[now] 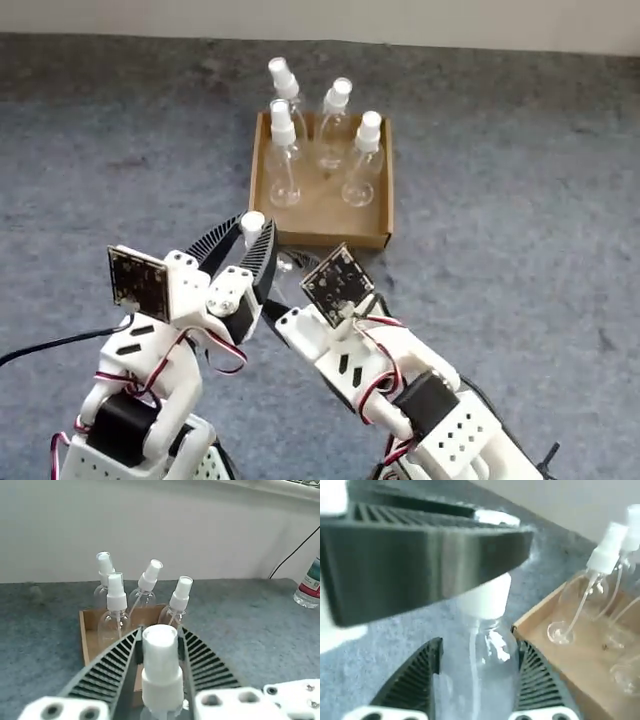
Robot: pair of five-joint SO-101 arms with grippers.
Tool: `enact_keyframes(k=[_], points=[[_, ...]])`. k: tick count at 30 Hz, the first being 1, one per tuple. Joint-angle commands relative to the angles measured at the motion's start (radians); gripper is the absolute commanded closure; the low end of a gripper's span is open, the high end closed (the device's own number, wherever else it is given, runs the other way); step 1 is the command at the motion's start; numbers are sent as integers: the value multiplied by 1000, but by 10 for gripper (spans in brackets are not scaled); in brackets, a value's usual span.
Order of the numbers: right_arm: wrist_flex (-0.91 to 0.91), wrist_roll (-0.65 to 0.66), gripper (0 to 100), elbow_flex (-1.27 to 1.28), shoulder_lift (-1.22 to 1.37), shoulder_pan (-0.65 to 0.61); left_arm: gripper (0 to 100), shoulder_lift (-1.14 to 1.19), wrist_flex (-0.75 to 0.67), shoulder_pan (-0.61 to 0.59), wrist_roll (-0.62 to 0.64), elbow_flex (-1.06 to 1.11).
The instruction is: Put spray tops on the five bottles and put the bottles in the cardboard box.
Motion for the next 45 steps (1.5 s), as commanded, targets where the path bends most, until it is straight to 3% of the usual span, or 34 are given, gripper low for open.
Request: enact_keyframes(k=[1,5,10,14,19,24,28,32,37,40,45], points=[[-65,3,995,-21,-48,-1,995,7,-3,16,-15,-5],[-68,3,995,-21,-48,-1,982,7,-2,16,-15,-5],[-70,3,995,-22,-53,1,878,7,41,18,-15,-4],[-70,3,995,-21,-50,1,874,5,66,13,-25,-30],[-67,3,995,-21,-48,1,873,5,164,8,-140,-117],[-67,3,995,-21,-48,7,857,5,224,7,-144,-176],[-68,3,995,-21,-48,59,784,5,250,7,-146,-199],[-71,3,995,-22,-47,107,777,-53,256,5,-147,-194],[-73,3,995,-33,-38,213,777,-220,316,-105,-149,-154],[-81,3,995,-130,42,232,777,-217,278,-145,-218,-41],[-79,3,995,-364,320,236,777,-166,175,-113,-238,50]])
